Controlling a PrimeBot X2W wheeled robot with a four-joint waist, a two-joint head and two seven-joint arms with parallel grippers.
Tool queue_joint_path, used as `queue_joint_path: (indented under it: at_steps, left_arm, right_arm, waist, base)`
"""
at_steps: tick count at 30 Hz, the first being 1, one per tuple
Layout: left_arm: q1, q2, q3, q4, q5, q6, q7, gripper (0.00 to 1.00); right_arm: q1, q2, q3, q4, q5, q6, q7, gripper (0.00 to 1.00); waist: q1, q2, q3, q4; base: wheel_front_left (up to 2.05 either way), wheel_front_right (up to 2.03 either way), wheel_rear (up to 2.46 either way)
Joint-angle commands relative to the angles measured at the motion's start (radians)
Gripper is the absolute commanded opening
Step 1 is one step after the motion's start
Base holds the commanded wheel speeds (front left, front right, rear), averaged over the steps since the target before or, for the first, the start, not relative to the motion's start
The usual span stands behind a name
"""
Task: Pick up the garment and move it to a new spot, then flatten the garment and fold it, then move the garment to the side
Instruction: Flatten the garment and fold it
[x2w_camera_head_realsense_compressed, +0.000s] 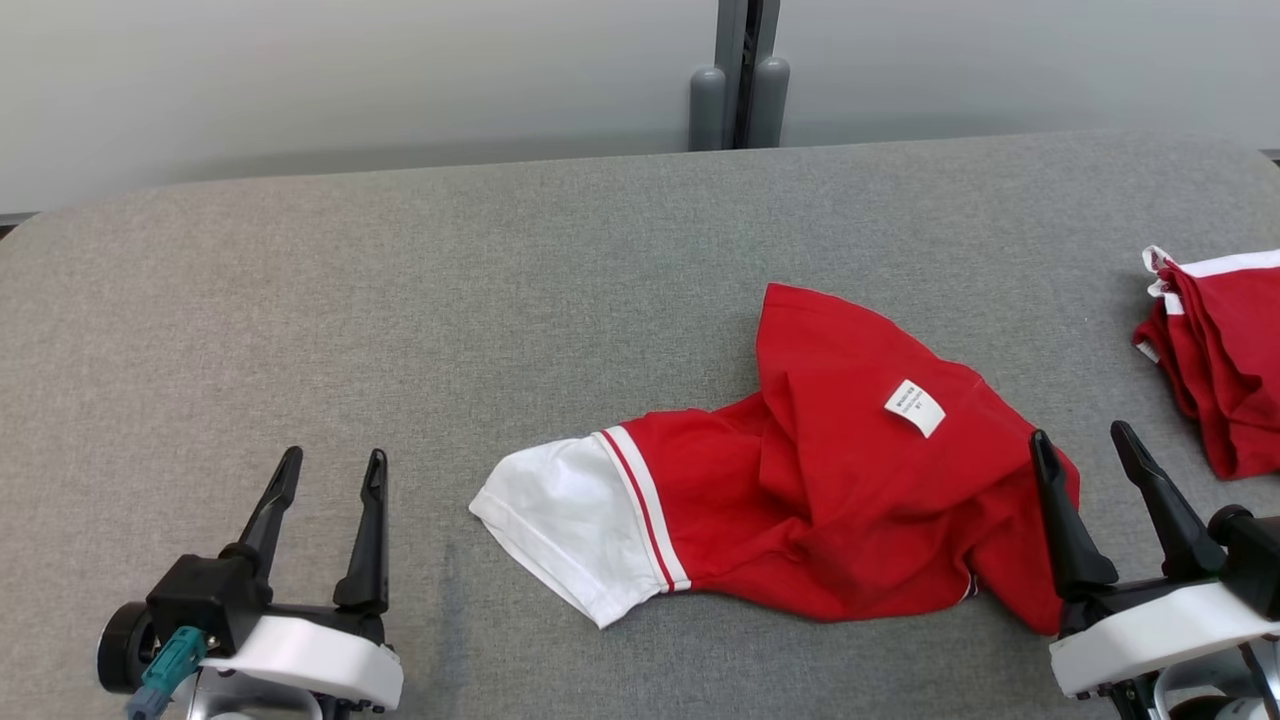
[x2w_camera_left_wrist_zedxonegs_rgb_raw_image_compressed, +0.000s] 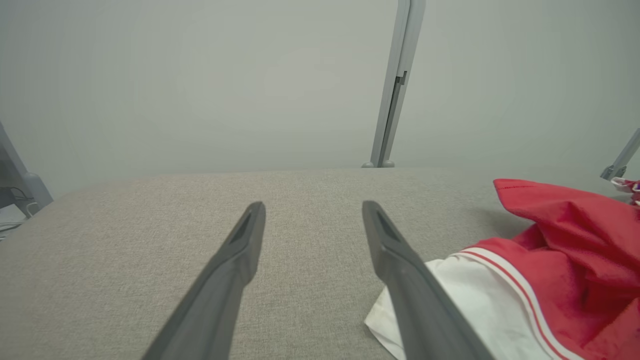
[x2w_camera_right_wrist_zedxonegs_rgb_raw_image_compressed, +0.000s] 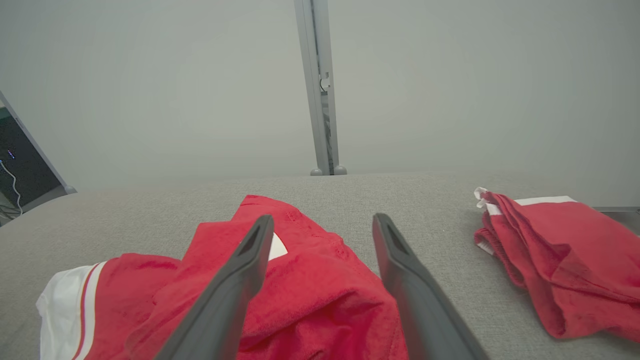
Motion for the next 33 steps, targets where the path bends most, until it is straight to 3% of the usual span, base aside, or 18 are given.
queue_joint_path:
  at_steps: [1, 9, 18, 22, 32, 33]
  left_arm:
    - [-0.016, 0.007, -0.004, -0.004, 0.001, 0.001, 0.002, 1.0]
    - [-0.185, -0.015, -0.121, 0.006, 0.037, -0.091, 0.057, 1.0]
    - [-0.366, -0.058, -0.287, 0.167, 0.013, -0.223, 0.236, 1.0]
    - [-0.421, -0.057, -0.348, 0.252, -0.014, -0.246, 0.298, 1.0]
    - [-0.52, -0.027, -0.433, 0.432, -0.03, -0.254, 0.417, 1.0]
    - [-0.526, -0.027, -0.437, 0.445, -0.034, -0.255, 0.426, 0.78]
  right_arm:
    - [0.007, 0.0, 0.0, -0.003, 0.005, 0.0, -0.004, 1.0]
    - [-0.025, 0.004, -0.005, -0.018, 0.002, 0.001, -0.008, 1.0]
    - [-0.062, 0.012, 0.018, 0.007, 0.011, 0.001, -0.027, 1.0]
    - [-0.068, 0.018, 0.025, 0.021, 0.015, 0.0, -0.04, 1.0]
    - [-0.084, 0.026, 0.031, 0.046, 0.016, 0.001, -0.062, 1.0]
    - [-0.084, 0.026, 0.031, 0.046, 0.016, 0.001, -0.061, 1.0]
  waist:
    - [0.0, -0.0001, 0.004, 0.001]
    - [0.0, -0.0001, 0.058, -0.001]
    - [0.0, -0.0001, 0.116, -0.069]
    - [0.0, -0.0001, 0.131, -0.101]
    - [0.0, -0.0001, 0.149, -0.134]
    - [0.0, -0.0001, 0.15, -0.135]
  base:
    - [0.0, 0.0, 0.0]
    - [0.0, 0.0, 0.0]
    - [0.0, 0.0, 0.0]
    - [0.0, 0.0, 0.0]
    - [0.0, 0.0, 0.0]
    - [0.0, 0.0, 0.0]
